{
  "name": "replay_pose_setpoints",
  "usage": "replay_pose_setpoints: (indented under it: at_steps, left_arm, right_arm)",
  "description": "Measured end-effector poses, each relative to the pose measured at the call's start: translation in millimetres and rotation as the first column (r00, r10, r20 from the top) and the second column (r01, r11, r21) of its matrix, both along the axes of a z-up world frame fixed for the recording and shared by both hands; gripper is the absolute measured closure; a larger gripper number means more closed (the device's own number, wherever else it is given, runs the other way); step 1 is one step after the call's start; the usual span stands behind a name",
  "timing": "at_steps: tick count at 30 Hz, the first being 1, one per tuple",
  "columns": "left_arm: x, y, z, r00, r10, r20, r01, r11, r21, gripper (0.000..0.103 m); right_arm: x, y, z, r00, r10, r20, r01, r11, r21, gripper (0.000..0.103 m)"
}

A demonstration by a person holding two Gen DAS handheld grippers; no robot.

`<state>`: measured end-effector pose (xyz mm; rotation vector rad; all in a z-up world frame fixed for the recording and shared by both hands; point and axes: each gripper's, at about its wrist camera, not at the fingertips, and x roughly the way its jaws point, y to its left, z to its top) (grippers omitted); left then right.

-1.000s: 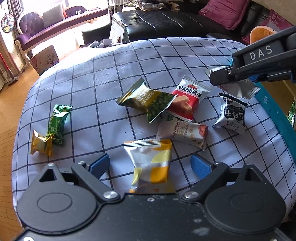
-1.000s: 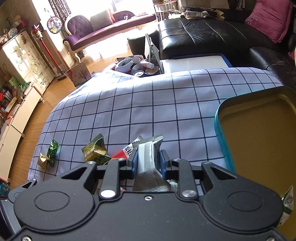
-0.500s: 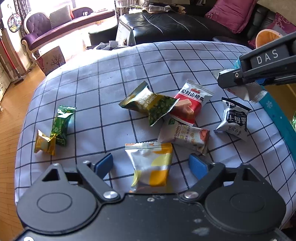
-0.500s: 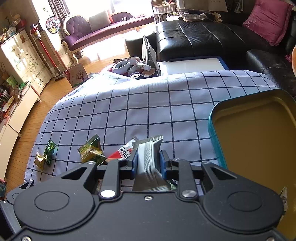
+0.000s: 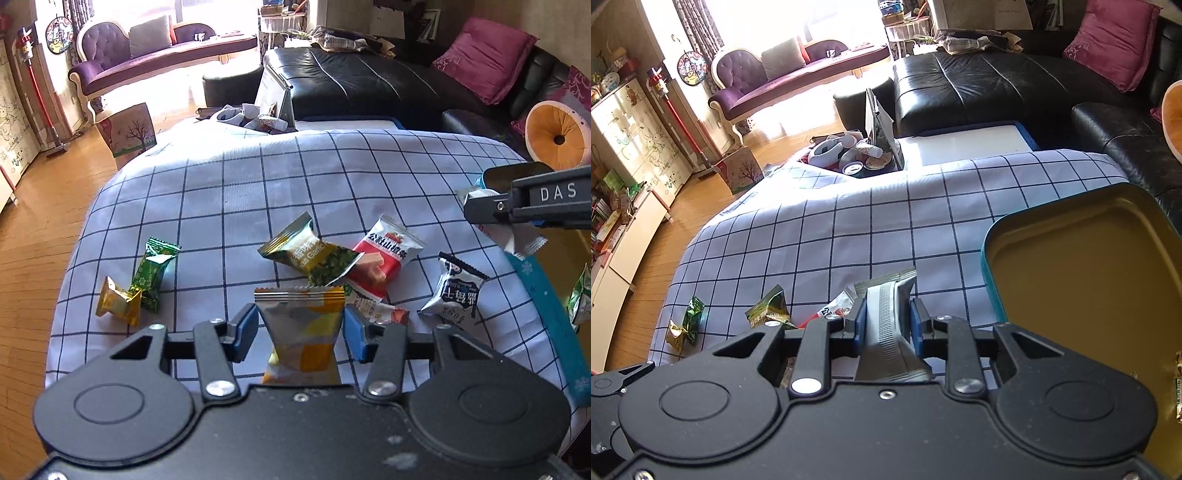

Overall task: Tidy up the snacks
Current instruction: 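Grasp the yellow-white packet with the left gripper while the right carries the silver bar toward the tin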

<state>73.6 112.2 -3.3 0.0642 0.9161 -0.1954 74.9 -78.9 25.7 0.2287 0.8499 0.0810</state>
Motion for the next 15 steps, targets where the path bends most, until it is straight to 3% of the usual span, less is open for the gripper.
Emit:
replay_pose_setpoints:
  at_steps: [8,10,11,15]
  left_arm:
    - [-4,-18,17,0.999,0.011,0.037,-0.011,1.0,-0.019,0.055]
    - [-4,-23,21,0.999,0.015,0.044,-0.014,1.0,-0.026,0.063]
    - [-3,-25,22,0.999,0.012,0.042,-0.011,0.999,-0.034,0.075]
    - [-4,-39,26,0.999,0.004,0.051,-0.002,0.999,-0.053,0.077]
  right_arm:
    - [-8,-15,8,0.999,-0.019,0.026,0.018,1.0,0.005,0.069]
    - [-11,-22,11,0.999,-0.029,0.035,0.028,1.0,0.011,0.069]
    - [-13,-25,13,0.999,-0.035,0.04,0.035,0.999,0.011,0.069]
    - [-18,-38,18,0.996,-0.073,0.059,0.073,0.997,0.0,0.069]
